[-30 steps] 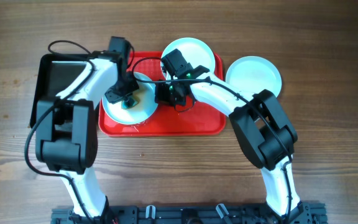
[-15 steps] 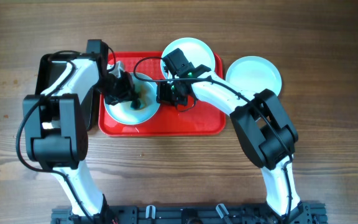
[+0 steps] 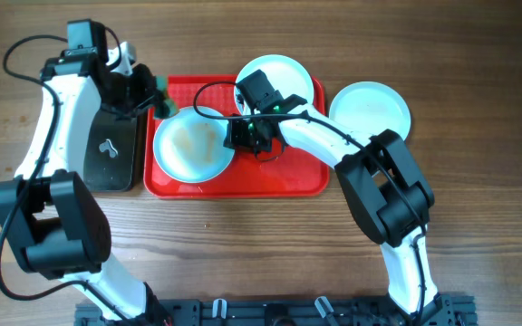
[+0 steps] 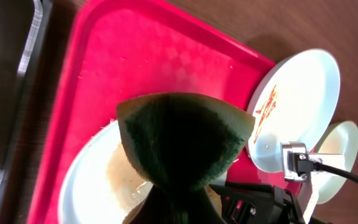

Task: Clean dirty plates on tray and stack at the side
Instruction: 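Lift the sponge off the plate and return the left gripper to the black tray, then lift the cleaned plate with the right gripper and carry it right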

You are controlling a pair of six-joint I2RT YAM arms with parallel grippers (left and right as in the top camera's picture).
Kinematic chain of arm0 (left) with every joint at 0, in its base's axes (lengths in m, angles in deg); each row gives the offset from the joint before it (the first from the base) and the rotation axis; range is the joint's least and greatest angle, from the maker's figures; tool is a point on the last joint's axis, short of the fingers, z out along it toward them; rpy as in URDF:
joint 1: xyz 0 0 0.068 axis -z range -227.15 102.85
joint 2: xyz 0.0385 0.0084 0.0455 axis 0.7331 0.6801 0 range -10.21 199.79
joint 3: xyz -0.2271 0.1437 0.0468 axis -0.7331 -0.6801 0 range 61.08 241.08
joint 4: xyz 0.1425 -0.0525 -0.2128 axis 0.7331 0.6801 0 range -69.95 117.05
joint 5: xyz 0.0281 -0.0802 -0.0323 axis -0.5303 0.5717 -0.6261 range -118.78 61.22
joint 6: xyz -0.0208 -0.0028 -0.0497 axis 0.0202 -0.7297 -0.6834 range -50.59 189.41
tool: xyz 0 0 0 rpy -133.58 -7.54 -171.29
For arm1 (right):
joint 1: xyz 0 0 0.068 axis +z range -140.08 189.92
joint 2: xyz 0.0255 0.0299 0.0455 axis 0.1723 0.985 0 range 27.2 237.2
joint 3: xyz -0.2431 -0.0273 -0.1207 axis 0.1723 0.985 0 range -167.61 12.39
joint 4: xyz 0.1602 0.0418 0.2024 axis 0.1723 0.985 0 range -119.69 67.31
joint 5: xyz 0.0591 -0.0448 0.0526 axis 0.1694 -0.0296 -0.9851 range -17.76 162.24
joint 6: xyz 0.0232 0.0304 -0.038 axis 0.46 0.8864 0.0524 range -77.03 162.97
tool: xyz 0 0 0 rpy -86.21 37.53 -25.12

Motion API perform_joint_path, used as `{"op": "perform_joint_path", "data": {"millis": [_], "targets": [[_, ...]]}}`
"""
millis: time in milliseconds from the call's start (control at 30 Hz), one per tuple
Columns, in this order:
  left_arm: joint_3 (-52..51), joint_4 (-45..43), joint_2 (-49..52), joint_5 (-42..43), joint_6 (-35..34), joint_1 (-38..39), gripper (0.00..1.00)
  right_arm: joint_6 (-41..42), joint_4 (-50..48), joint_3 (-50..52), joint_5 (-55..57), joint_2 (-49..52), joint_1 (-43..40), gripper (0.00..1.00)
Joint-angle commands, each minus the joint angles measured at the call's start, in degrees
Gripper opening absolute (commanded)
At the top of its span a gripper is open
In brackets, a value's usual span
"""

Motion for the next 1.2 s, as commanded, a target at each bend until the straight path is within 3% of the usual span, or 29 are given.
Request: {"op": "perform_joint_path", "data": {"millis": [0, 133, 200, 433, 633, 767, 1033, 1167], "targets": [[0.7, 1.0, -0.6, -4.5, 1.2, -1.0, 0.09, -0.4, 0.3, 0.5, 2.2, 1.8, 0.1, 0.26], [0.7, 1.0, -0.6, -6.9, 1.2, -1.0, 0.12, -0.1, 0.5, 0.5, 2.7, 1.8, 0.3, 0.05], [0.7, 1.1, -0.6, -6.9, 1.2, -1.0, 0.04, 0.0, 1.0, 0.5, 2.5, 1.8, 0.3, 0.04], [0.7, 2.9, -0.6, -6.9, 1.2, -1.0, 0.04, -7.2, 2.7, 0.2, 0.9, -3.7, -0.9, 0.04], [0.7, 3.0, -0.6, -6.9, 1.2, -1.0, 0.04, -15.9, 10.3, -0.4, 19.1, -13.4, -0.9, 0.04], [0.7, 2.6, -0.6, -6.9, 1.2, -1.0, 0.04, -21.6, 13.2, -0.4, 36.9, -19.1, 0.0, 0.04], [0.7, 3.1, -0.6, -6.9, 1.2, -1.0, 0.04, -28.6, 13.9, -0.4, 63.7, -20.0, 7.9, 0.04], [0.7, 3.5, -0.6, -6.9, 1.2, -1.0, 0.04, -36.5, 10.8, -0.4, 76.3, -20.0, 13.5, 0.04]]}}
